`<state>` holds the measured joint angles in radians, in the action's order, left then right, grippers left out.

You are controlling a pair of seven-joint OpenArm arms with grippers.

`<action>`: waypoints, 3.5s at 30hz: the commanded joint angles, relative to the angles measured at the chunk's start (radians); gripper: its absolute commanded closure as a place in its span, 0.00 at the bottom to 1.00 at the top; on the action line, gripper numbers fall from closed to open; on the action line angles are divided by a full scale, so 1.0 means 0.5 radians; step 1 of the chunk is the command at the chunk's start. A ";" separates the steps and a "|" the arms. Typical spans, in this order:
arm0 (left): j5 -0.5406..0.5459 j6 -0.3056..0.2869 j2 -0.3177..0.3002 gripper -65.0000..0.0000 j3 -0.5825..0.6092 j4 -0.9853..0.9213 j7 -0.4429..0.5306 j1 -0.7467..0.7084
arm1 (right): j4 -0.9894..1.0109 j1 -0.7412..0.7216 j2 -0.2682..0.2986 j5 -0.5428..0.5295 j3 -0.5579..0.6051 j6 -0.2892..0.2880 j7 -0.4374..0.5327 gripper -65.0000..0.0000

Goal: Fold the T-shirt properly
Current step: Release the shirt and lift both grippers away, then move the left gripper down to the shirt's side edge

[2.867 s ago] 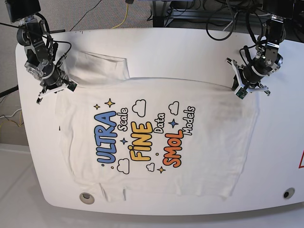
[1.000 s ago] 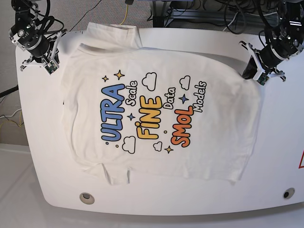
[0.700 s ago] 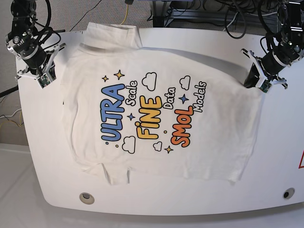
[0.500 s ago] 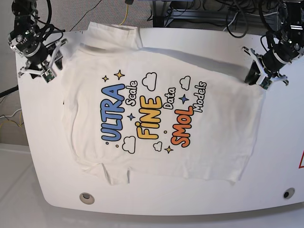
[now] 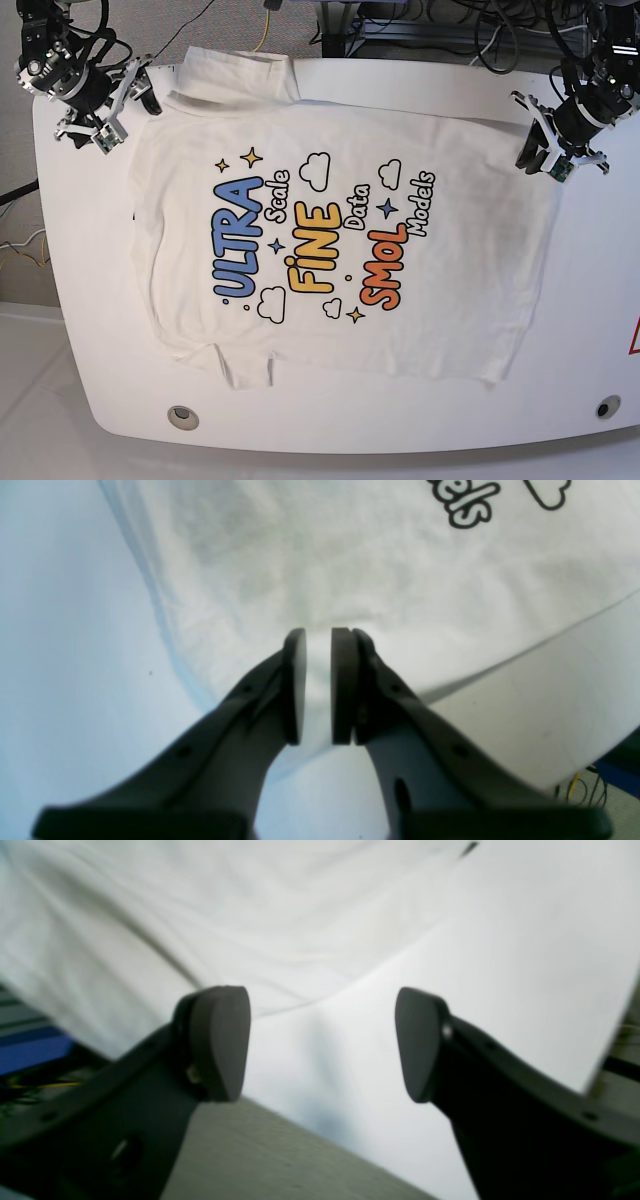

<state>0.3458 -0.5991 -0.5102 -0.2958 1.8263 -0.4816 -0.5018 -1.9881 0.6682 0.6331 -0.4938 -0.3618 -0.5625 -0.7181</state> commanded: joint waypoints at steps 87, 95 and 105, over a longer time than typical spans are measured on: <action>0.010 -0.198 0.316 0.45 -0.907 -0.306 -1.404 0.704 | -0.012 -0.209 -0.191 -0.849 0.013 -0.187 -0.293 0.31; 0.013 -0.198 0.442 0.45 -0.895 -0.300 -1.407 0.757 | -0.012 -0.209 -0.191 -0.849 0.013 -0.187 -0.293 0.31; 0.126 -0.198 0.522 0.45 -0.910 -0.300 -1.506 0.846 | -0.009 -0.209 -0.184 -0.846 0.013 -0.187 -0.293 0.30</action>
<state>0.3637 -0.6968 -0.2348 -0.7456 1.6592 -1.2446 -0.0994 -1.9812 0.5629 0.5240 -0.8974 -0.3485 -0.6544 -0.8845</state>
